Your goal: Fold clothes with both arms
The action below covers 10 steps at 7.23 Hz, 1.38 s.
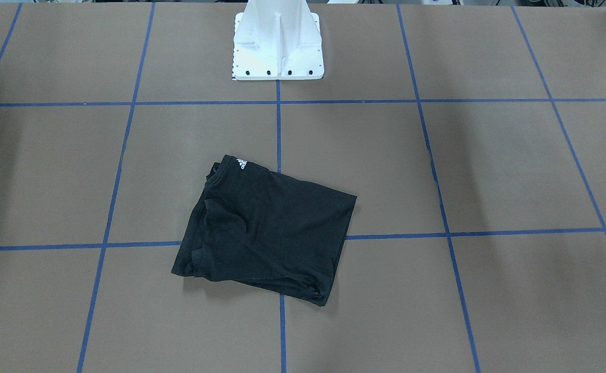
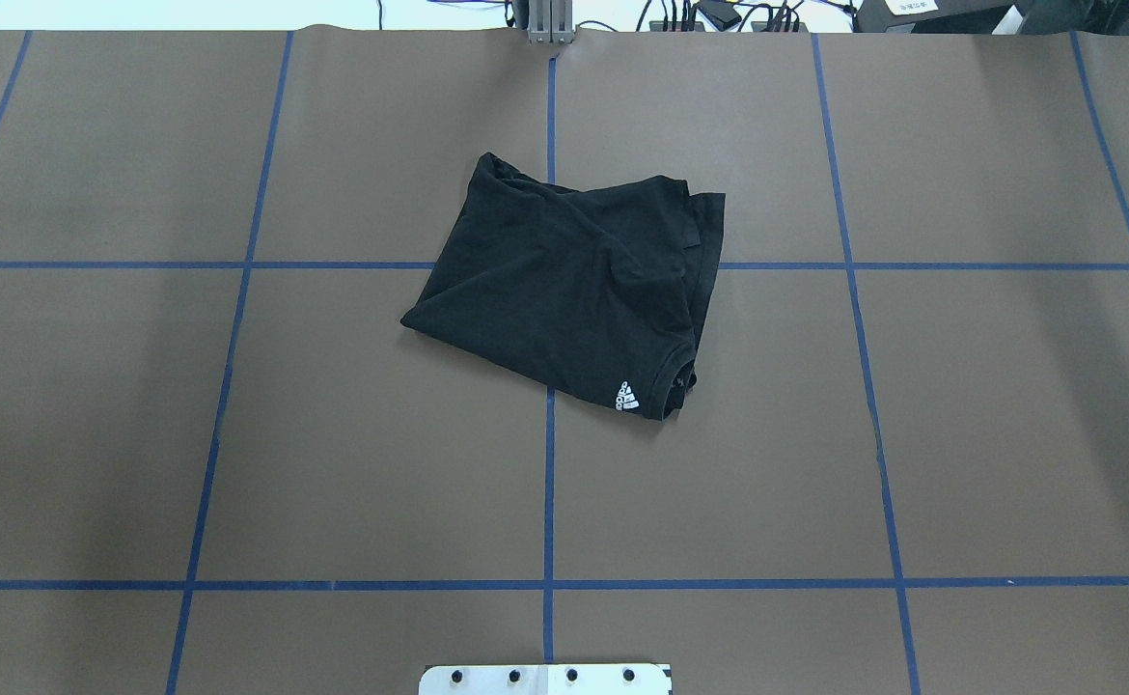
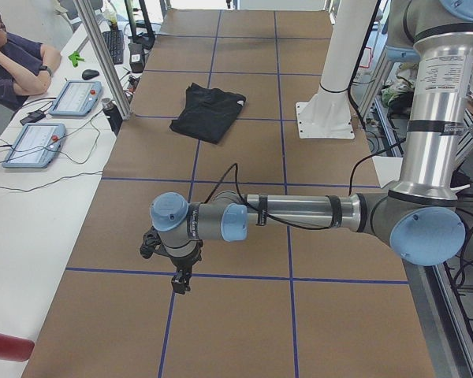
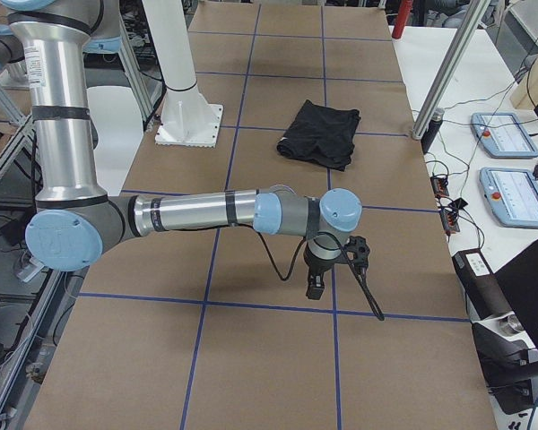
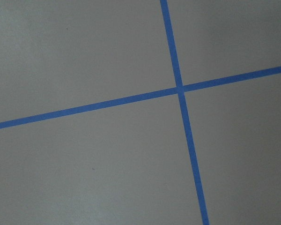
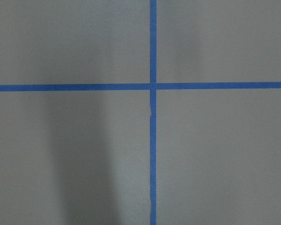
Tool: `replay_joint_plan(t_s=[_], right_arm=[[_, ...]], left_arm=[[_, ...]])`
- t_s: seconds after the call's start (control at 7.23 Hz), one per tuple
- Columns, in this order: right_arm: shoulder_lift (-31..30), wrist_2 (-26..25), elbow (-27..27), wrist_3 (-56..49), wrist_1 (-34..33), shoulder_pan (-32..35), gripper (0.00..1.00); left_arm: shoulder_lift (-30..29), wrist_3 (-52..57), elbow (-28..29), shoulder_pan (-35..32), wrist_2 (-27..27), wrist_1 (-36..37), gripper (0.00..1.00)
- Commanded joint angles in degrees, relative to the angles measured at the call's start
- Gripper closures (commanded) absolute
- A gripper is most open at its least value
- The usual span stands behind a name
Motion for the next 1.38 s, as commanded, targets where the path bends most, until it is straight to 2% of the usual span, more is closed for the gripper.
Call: replay_joint_plan(t_s=[0.0,0.69,0.97,1.24], right_arm=[[-0.56,-0.09,0.43,-0.27,0.32,0.31,0.00],[-0.64,-0.44,0.43,-0.10,0.76,0.31,0.00],[-0.55,-0.61,0.43,0.16,0.76,0.31,0.00],[-0.55,-0.61,0.43,0.25,0.76,0.31,0.00]], left_arm=[[0.24,0.02,0.28,0.00,0.06,-1.58,0.00],[0.32,-1.11,0.02,0.00,-0.03,-0.78,0.00],[0.15,-10.41,-0.33,0.00,-0.20,-1.57,0.00],[0.15,-10.52,-0.77,0.00,-0.20,-1.75,0.00]])
